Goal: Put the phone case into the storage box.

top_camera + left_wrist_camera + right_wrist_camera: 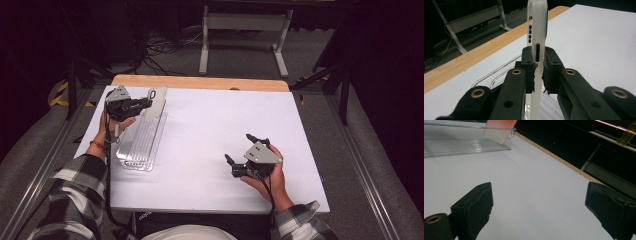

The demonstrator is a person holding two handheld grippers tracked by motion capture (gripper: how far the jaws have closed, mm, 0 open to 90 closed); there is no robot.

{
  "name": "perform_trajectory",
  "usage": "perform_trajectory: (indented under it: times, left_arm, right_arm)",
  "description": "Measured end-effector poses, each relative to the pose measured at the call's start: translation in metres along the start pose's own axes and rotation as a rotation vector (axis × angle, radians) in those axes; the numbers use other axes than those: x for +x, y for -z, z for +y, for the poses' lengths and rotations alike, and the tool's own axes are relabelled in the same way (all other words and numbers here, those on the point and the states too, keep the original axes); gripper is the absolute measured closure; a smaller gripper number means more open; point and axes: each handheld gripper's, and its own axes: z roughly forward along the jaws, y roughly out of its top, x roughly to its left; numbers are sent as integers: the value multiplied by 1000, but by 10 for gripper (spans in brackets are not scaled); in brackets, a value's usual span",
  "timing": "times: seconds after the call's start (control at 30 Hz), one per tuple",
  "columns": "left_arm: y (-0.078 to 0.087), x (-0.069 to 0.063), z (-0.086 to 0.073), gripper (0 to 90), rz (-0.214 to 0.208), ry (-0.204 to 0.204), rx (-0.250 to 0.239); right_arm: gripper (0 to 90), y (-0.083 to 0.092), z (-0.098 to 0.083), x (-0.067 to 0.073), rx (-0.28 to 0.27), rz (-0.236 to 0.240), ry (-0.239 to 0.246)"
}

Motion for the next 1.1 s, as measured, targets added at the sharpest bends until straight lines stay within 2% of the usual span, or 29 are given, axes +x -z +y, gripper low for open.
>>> perform_trajectory:
  times: [0.2,0.33,0.47,0.63,0.7,0.87,0.93,1.1]
  left_arm:
    - [-4,6,-3,807,2,24,0]
    - [-5,9,-4,802,16,25,-5]
    - [-5,11,-6,779,64,32,-13]
    - [-6,12,-7,732,142,12,5]
    - [-6,12,-8,723,145,10,6]
    - [-10,12,-8,685,200,-5,7]
    - [-11,12,-8,680,199,-6,6]
    - [-12,12,-9,656,227,-13,13]
  right_arm:
    - [84,-1,-1,1,7,6,-3]
    - [85,-2,-1,2,14,10,-1]
    - [87,-3,-2,3,18,15,3]
    - [94,-4,-2,4,22,25,9]
    - [94,-4,-2,4,22,28,10]
    - [100,-5,-2,6,24,35,21]
    - [100,-5,-2,6,22,34,27]
    - [103,-5,-2,7,26,36,30]
